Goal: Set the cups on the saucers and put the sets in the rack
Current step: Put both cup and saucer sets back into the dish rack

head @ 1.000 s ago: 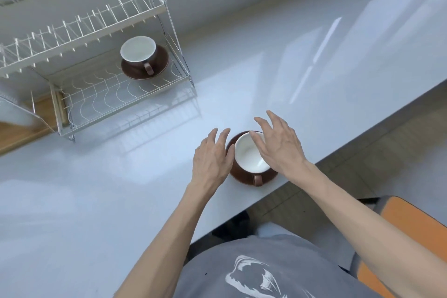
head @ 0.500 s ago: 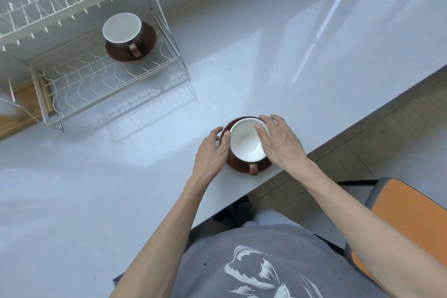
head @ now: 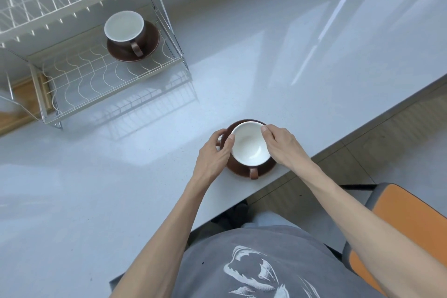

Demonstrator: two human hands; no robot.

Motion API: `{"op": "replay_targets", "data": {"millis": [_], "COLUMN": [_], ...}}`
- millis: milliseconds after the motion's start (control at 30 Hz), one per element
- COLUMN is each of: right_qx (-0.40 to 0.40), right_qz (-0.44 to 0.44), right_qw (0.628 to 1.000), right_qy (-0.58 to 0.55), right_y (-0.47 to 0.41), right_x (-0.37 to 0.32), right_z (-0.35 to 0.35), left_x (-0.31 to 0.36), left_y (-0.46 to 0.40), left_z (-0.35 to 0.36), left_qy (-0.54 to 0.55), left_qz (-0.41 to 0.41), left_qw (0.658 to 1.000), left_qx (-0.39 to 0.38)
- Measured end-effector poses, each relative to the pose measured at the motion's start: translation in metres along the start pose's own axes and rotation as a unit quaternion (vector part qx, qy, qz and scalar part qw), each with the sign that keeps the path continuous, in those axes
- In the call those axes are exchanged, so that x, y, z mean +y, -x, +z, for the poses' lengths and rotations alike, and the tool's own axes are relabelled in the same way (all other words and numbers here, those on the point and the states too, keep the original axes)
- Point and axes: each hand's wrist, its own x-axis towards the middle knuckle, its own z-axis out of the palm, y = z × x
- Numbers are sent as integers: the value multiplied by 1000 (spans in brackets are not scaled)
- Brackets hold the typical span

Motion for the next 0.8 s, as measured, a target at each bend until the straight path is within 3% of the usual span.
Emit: {"op": "replay_targets", "data": {"millis": [400, 800], "right_qx": [-18, -73], "right_qz": [-61, -134], "right_qw": [998, 987], "right_qy": [16, 50], "right_y": [-13, -28], "right_x": [-30, -103], "right_z": [8, 34], "left_x": [-2, -13], "left_y": [1, 5], "left_z": [-30, -92], "left_qy": [42, 94], "left_qz": [-18, -23], "left_qw": [998, 989], "left_qx": [36, 112]}}
